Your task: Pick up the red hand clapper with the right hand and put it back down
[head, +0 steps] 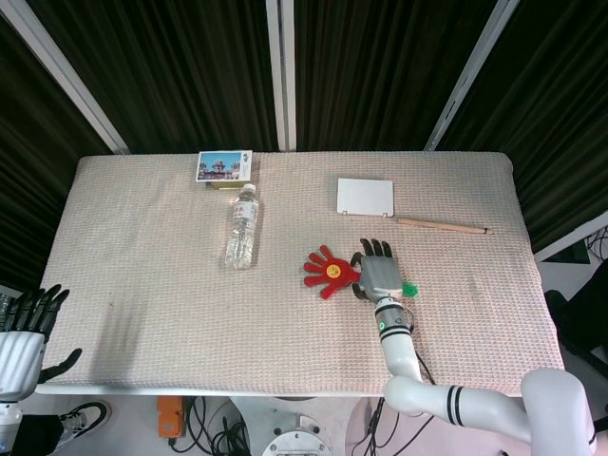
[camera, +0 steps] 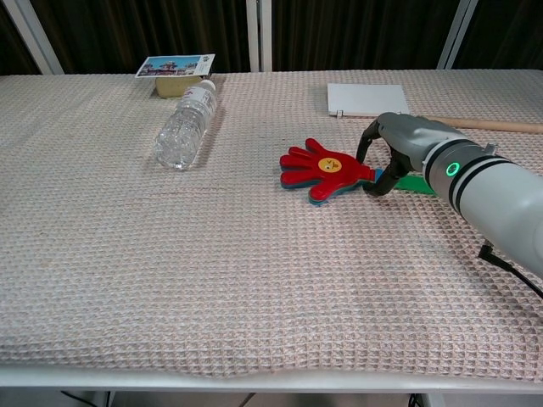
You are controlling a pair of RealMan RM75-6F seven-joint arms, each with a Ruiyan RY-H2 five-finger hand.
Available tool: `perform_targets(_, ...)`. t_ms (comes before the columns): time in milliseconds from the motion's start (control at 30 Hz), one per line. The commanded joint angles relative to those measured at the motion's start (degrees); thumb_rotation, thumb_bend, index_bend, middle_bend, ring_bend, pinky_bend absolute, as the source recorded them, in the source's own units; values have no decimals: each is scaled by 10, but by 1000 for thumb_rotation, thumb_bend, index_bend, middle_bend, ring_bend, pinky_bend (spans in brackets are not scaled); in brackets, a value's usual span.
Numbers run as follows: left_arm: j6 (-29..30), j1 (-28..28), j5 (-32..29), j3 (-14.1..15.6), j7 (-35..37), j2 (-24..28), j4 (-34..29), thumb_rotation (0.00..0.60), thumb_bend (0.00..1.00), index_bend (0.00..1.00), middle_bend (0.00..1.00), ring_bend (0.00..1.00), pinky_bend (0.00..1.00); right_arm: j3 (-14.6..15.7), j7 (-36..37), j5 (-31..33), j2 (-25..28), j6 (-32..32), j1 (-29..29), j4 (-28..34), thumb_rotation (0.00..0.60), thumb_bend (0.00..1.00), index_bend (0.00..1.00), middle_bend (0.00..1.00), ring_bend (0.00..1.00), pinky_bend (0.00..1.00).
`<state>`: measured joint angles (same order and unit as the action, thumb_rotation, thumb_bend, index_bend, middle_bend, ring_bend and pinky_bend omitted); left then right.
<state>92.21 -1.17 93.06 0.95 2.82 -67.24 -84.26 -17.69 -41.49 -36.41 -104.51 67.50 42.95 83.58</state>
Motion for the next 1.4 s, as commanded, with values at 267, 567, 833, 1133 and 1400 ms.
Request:
perform_targets(267,-1,1,-4,-1,8,-1,7,600,181,38,0,0,0,-2,0,7,-5,-5,6,-18,600,282,441,107,0,0)
perform_targets(567,-2,1,-4,-2,10,-1,8,600,180,38,0,0,0,-1,14,-9,-12,-3,8,-30,600,297,512,158,0,0)
perform_targets(833,-4,1,-4,-1,11,-1,8,600,181,38,0,0,0,-3,36,-34,-19,11,2,-47,600,337,705,325,41,15)
perform_targets(1133,-4,0,-5,-2,12,-3,9,600,180,38,0,0,0,1,119,-97,-27,12,-17,-68,600,439,842,493,255,331)
perform_targets(1400,1,2,-3,-3,13,-4,12,600,181,38,0,0,0,-3,213,-154,-26,3,-36,-87,600,477,849,573,483,608)
